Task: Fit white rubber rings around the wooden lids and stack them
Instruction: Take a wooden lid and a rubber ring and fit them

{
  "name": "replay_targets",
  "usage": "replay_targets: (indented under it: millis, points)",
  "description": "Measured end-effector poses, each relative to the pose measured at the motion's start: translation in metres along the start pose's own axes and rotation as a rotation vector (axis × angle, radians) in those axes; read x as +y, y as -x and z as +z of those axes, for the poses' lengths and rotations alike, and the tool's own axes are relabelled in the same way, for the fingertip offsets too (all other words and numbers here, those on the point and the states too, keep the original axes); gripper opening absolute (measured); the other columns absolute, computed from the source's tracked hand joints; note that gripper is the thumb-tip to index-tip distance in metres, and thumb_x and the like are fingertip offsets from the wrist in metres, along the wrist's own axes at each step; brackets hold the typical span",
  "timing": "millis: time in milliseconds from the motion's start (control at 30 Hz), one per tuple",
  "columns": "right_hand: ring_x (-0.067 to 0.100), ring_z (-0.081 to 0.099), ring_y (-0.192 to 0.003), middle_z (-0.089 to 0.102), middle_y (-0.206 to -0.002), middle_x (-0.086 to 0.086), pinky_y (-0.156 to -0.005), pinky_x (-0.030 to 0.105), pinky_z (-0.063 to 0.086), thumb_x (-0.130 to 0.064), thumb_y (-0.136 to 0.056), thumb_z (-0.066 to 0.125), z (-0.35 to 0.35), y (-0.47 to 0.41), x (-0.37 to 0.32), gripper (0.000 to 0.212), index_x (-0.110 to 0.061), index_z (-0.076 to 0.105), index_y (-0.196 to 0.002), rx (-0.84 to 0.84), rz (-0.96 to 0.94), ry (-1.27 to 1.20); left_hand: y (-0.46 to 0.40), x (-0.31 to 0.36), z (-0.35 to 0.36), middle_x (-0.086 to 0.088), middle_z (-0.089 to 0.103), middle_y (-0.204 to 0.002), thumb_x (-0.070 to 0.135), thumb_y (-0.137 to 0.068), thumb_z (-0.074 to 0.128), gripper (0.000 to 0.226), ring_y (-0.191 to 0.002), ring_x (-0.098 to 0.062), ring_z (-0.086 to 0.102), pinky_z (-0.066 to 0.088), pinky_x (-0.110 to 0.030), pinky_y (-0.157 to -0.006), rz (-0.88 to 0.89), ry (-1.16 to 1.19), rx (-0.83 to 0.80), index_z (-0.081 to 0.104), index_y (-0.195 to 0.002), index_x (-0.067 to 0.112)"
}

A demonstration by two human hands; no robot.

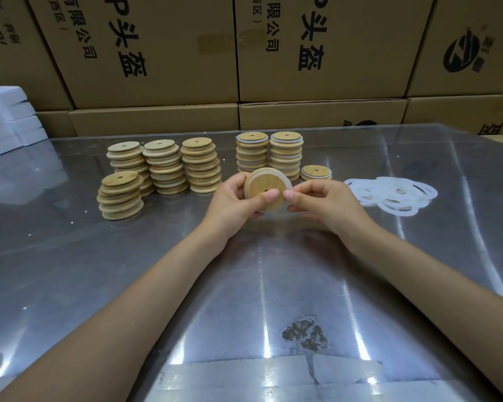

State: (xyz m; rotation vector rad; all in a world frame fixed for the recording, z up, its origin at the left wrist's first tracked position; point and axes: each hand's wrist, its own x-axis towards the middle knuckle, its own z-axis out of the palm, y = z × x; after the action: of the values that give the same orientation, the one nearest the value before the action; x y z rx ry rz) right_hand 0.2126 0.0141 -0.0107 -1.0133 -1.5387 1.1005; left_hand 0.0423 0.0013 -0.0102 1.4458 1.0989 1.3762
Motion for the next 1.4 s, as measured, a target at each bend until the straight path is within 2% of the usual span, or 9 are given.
replay_targets:
  millis: [300,600,767,833,967,1033,1133,1267,1400]
  points:
    - [0.001,0.064,-0.062,0.067,-0.07,-0.002,-0.057,0.011,0.047,-0.018,-0.084,0.071,0.002,0.0,0.0,0.008,-0.019,0.067,-0.077,0.054,-0.098,0.088,-0.001,-0.001,-0.001,-0.002,0.065,-0.089,0.013,-0.081,0.071,0.023,-0.085,-0.013,0.063,0.056,-0.026,-0.071,-0.029,0.045,0.017,0.06,-0.101,0.012]
    - [0.006,0.062,-0.059,0.066,-0.065,-0.005,-0.058,0.011,0.045,-0.017,-0.082,0.073,0.002,-0.002,0.003,0.012,-0.022,0.069,-0.072,0.11,-0.201,0.168,-0.001,0.001,0.001,-0.008,0.064,-0.094,0.011,-0.081,0.072,0.026,-0.085,-0.014,0.061,0.056,-0.029,-0.072,-0.017,-0.033,0.026,0.059,-0.104,0.009]
    - [0.009,0.064,-0.061,0.067,-0.067,-0.006,-0.058,0.013,0.045,-0.018,-0.082,0.073,0.001,-0.002,0.006,0.011,-0.022,0.069,-0.072,0.115,-0.217,0.198,-0.001,0.002,0.001,0.001,0.065,-0.084,0.012,-0.079,0.075,0.023,-0.074,-0.006,0.061,0.055,-0.019,-0.06,0.023,-0.114,0.03,0.061,-0.098,0.013]
    - [0.009,0.064,-0.06,0.068,-0.067,-0.006,-0.058,0.014,0.045,-0.018,-0.081,0.073,0.001,-0.003,0.007,0.01,-0.022,0.07,-0.073,0.13,-0.213,0.212,-0.001,0.0,0.001,0.001,0.065,-0.08,0.011,-0.077,0.076,0.022,-0.073,-0.008,0.061,0.056,-0.025,-0.063,0.064,-0.178,0.021,0.061,-0.092,0.014]
    - [0.007,0.063,-0.057,0.067,-0.066,-0.005,-0.058,0.015,0.045,-0.018,-0.081,0.073,-0.002,-0.006,0.007,0.005,-0.017,0.071,-0.077,0.153,-0.201,0.211,0.0,-0.004,0.004,-0.015,0.068,-0.092,0.009,-0.076,0.077,0.025,-0.085,-0.023,0.062,0.054,-0.051,-0.085,0.039,-0.213,-0.002,0.064,-0.097,0.009]
    - [0.006,0.064,-0.057,0.067,-0.067,-0.006,-0.056,0.012,0.044,-0.018,-0.081,0.073,-0.002,-0.006,0.008,0.003,-0.017,0.071,-0.08,0.128,-0.184,0.19,0.0,-0.004,0.005,-0.01,0.067,-0.088,0.007,-0.076,0.076,0.023,-0.084,-0.02,0.062,0.056,-0.046,-0.08,0.014,-0.172,-0.006,0.064,-0.095,0.012]
    - [0.006,0.065,-0.064,0.067,-0.077,-0.008,-0.06,0.015,0.046,-0.022,-0.08,0.074,-0.001,-0.006,0.009,0.014,-0.021,0.068,-0.093,0.1,-0.194,0.252,0.001,-0.002,0.006,-0.006,0.066,-0.085,0.004,-0.079,0.073,0.024,-0.077,-0.014,0.063,0.058,-0.027,-0.064,-0.04,-0.078,-0.003,0.062,-0.1,0.01]
    - [0.013,0.064,-0.093,0.065,-0.106,-0.007,-0.084,0.031,0.053,-0.027,-0.075,0.078,0.003,-0.005,0.01,0.041,-0.023,0.061,-0.113,0.009,-0.218,0.354,0.002,0.001,0.005,-0.013,0.068,-0.1,0.014,-0.086,0.066,0.035,-0.081,-0.018,0.066,0.058,-0.037,-0.074,-0.12,0.011,0.035,0.057,-0.119,0.005]
    - [0.009,0.059,-0.097,0.059,-0.115,-0.009,-0.083,0.019,0.047,-0.037,-0.067,0.082,0.01,-0.002,0.014,0.058,-0.029,0.053,-0.116,-0.017,-0.239,0.453,0.0,0.002,0.007,-0.006,0.067,-0.099,0.025,-0.094,0.056,0.033,-0.072,-0.01,0.066,0.057,-0.023,-0.063,-0.147,0.042,-0.045,0.058,-0.122,0.009]
